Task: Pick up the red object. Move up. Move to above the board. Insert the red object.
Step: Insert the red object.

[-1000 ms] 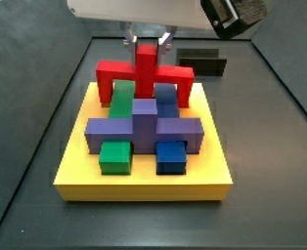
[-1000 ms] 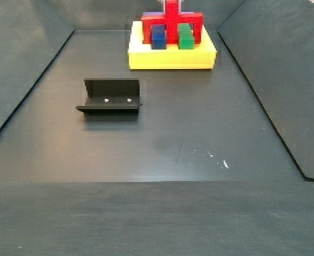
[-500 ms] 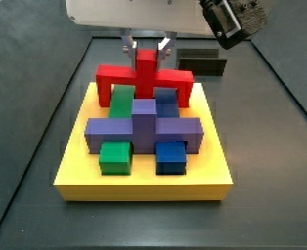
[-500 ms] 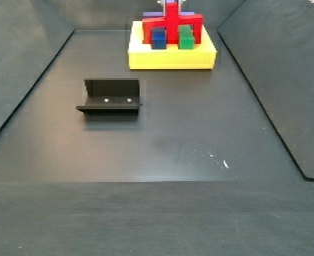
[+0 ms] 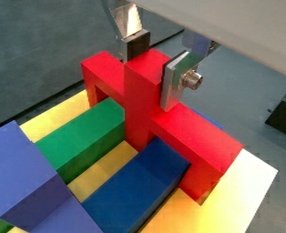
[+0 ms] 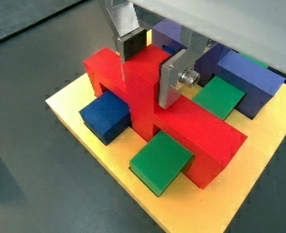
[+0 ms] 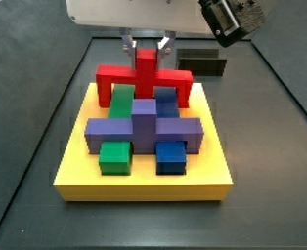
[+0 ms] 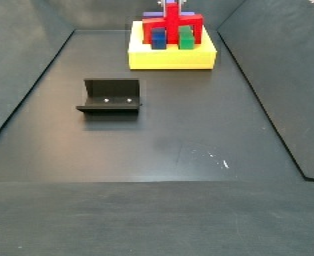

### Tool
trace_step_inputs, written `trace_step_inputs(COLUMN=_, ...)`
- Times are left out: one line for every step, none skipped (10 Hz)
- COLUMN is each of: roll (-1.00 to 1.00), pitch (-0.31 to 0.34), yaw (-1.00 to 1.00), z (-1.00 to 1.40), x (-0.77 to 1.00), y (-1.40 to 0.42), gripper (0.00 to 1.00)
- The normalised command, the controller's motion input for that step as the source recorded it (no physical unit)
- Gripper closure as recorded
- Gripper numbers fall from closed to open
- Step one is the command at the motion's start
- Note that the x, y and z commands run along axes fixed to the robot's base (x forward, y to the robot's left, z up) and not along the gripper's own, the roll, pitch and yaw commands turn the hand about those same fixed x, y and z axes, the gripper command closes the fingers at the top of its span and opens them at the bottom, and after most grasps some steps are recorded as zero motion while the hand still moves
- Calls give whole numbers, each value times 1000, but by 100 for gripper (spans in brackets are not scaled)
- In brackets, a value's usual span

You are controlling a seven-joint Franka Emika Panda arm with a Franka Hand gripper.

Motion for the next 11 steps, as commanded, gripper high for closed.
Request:
trace_step_inputs(roll=180, pitch=0, yaw=-111, z=-143, x=151, y=-106, gripper=100)
trace_step_inputs(roll=316, pitch=16, yaw=-289, z=-83, x=214, y=-57, gripper=100)
trace_step_inputs(roll=277, pitch=1, yaw=-291, z=-140, x=103, y=-6, gripper=100)
trace_step_inputs(roll=280, pitch=13, yaw=-274, z=-114, x=74, y=0, gripper=100)
trace_step_inputs(roll=157, pitch=0, yaw=-194, z=-211, x=0, y=0, gripper=100)
trace_step_inputs(roll=3, pitch=-81, yaw=-74, z=-334, x=-20, y=0, gripper=100)
trace_step_inputs(roll=0, pitch=-149, yaw=0, z=-354, x=-114, y=29, gripper=100)
trace_step_inputs(roll=0, pitch=-140, yaw=0, z=-129, x=-100, y=0, gripper=100)
trace_step_inputs(roll=0, pitch=-153, yaw=0, z=-211, x=-160, y=0, gripper=100)
trace_step_inputs(roll=0, pitch=-213, yaw=0, z=-246, x=-240, y=0, gripper=100)
trace_step_inputs(roll=0, pitch=-210, yaw=0, z=-180, x=-237, y=0, gripper=100)
